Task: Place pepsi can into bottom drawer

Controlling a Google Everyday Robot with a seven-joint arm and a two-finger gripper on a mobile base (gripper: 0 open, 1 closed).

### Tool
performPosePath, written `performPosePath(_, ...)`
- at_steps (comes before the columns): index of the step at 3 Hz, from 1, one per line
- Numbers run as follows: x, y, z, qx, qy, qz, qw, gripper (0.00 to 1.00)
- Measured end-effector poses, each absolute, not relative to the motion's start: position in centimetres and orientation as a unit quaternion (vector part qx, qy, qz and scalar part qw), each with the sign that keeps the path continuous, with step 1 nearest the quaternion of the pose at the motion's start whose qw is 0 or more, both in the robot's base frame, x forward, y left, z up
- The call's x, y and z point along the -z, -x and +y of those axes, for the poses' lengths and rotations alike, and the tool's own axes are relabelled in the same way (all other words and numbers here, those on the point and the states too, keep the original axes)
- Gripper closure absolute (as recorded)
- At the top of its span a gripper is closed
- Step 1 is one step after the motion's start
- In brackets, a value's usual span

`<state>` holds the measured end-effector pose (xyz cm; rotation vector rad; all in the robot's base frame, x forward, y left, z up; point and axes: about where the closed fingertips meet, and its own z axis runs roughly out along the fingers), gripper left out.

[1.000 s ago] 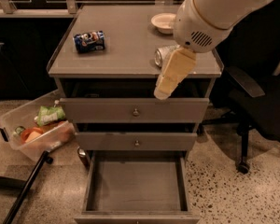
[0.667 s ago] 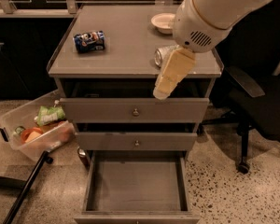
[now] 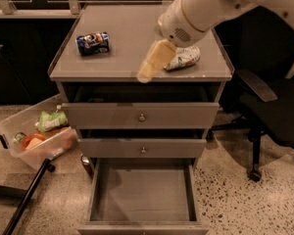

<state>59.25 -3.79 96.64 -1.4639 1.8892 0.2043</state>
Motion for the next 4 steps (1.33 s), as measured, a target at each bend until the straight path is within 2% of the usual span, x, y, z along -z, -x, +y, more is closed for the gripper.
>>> performPosePath(2,-97.7,-69.1,4.5,-0.095,0.528,0.706,0.462,0.0)
performPosePath(4,-97.3,-69.3,4.0,-0.095,0.518,0.71,0.467,0.0)
